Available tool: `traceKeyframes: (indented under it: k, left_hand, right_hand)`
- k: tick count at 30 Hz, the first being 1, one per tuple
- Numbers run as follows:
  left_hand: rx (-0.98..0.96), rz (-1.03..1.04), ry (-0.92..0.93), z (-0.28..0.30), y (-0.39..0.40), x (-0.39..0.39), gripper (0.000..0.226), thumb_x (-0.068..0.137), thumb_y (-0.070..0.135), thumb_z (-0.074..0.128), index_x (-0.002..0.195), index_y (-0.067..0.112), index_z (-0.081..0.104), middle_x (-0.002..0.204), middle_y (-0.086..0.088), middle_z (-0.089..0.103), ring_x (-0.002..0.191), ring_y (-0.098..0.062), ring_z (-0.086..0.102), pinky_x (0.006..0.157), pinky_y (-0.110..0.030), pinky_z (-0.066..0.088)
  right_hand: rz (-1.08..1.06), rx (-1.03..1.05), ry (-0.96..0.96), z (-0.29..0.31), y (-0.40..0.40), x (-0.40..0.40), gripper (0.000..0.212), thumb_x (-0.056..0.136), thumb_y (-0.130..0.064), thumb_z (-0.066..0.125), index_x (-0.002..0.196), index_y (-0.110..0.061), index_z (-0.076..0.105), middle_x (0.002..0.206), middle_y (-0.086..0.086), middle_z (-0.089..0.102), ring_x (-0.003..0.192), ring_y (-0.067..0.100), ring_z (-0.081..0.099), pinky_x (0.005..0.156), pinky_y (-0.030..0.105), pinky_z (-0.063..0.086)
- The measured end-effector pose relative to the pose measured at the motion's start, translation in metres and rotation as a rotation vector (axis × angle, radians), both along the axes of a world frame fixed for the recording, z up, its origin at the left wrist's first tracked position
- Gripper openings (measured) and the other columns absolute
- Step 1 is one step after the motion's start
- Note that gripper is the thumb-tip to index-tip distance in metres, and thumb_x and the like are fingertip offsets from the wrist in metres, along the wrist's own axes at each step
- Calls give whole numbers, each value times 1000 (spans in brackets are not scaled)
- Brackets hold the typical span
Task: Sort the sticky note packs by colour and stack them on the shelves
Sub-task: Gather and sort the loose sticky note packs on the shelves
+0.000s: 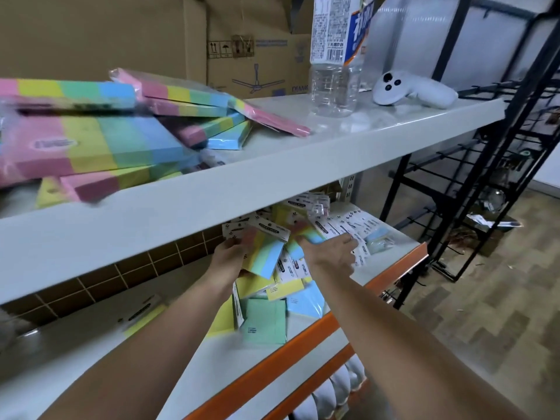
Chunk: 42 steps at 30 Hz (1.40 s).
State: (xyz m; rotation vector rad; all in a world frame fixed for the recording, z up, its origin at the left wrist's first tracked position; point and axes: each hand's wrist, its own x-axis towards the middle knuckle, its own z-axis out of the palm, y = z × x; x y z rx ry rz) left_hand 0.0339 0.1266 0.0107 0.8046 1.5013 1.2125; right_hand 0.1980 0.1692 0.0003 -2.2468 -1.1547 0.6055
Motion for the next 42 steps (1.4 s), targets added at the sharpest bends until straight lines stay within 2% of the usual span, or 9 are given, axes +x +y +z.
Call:
traceKeyframes:
  k: [6, 17, 21, 25, 29, 33, 36, 39, 42]
  left_hand:
    - [5, 32, 23, -4, -3, 4, 16, 91, 10, 56, 84, 24, 58, 83, 0, 60, 73, -16, 54, 63, -28, 45]
    - [-15, 113, 19, -1, -4, 12, 12, 91, 7, 54, 92, 19, 56, 86, -3, 59, 84, -25, 56, 83, -43, 51]
    - [-23, 181, -14, -1, -5, 16, 17, 94, 11, 52, 82, 23, 52, 82, -1, 54, 80, -23, 52, 82, -40, 51]
    - [-55, 245, 2, -5, -1, 19, 28, 95, 11, 43, 122, 11, 52, 93, -7, 56, 84, -26, 53, 76, -36, 50]
    - [-104, 296, -2, -5, -4, 20, 42, 99, 14, 38, 141, 8, 37, 102, -6, 55, 92, -25, 49, 82, -31, 41]
    - [-117, 297, -6, -2, -14, 21, 31, 97, 22, 40, 126, 11, 45, 106, -11, 60, 94, -29, 60, 92, -40, 50]
    - [-109, 302, -6, -1, -23, 19, 37, 95, 13, 37, 131, 9, 47, 114, -15, 60, 104, -34, 60, 95, -45, 49]
    - [-47, 325, -70, 4, -38, 17, 32, 94, 7, 38, 123, 6, 53, 107, -17, 62, 92, -32, 61, 86, -44, 54]
    - [-11, 360, -180, 11, -57, 11, 23, 96, 20, 46, 99, 10, 67, 87, -11, 70, 74, -26, 65, 73, -38, 58]
  right_hand:
    - [71, -50, -187, -4, 11, 0, 109, 68, -72, 67, 142, -3, 27, 140, 13, 33, 117, 32, 52, 92, 41, 44]
    - [244, -58, -38, 22, 18, 33, 74, 85, -51, 65, 142, -14, 36, 137, 10, 55, 120, 30, 56, 106, 41, 36]
    - [294, 3, 32, 30, 18, 35, 72, 83, -44, 71, 139, -10, 43, 131, 13, 58, 119, 31, 56, 94, 35, 44]
    - [321, 137, 279, 28, 15, 37, 41, 77, -36, 78, 99, -7, 56, 87, 10, 61, 85, 27, 60, 71, 33, 46]
    - [374, 240, 496, 34, 6, 39, 40, 78, -26, 78, 63, -17, 42, 56, 0, 40, 52, 17, 43, 52, 28, 31]
    - [494, 219, 580, 44, -5, 33, 34, 77, -25, 78, 62, -14, 49, 56, -1, 50, 54, 18, 51, 51, 25, 39]
    - [575, 182, 606, 45, -10, 17, 25, 73, -30, 79, 85, -12, 66, 78, 6, 69, 75, 26, 66, 68, 37, 55]
    - [624, 145, 631, 45, -17, -3, 27, 79, -25, 76, 96, -7, 64, 76, 7, 61, 70, 23, 55, 63, 28, 41]
    - [695, 69, 601, 41, -22, -28, 26, 79, -35, 74, 86, -14, 62, 77, 8, 59, 72, 24, 55, 64, 36, 47]
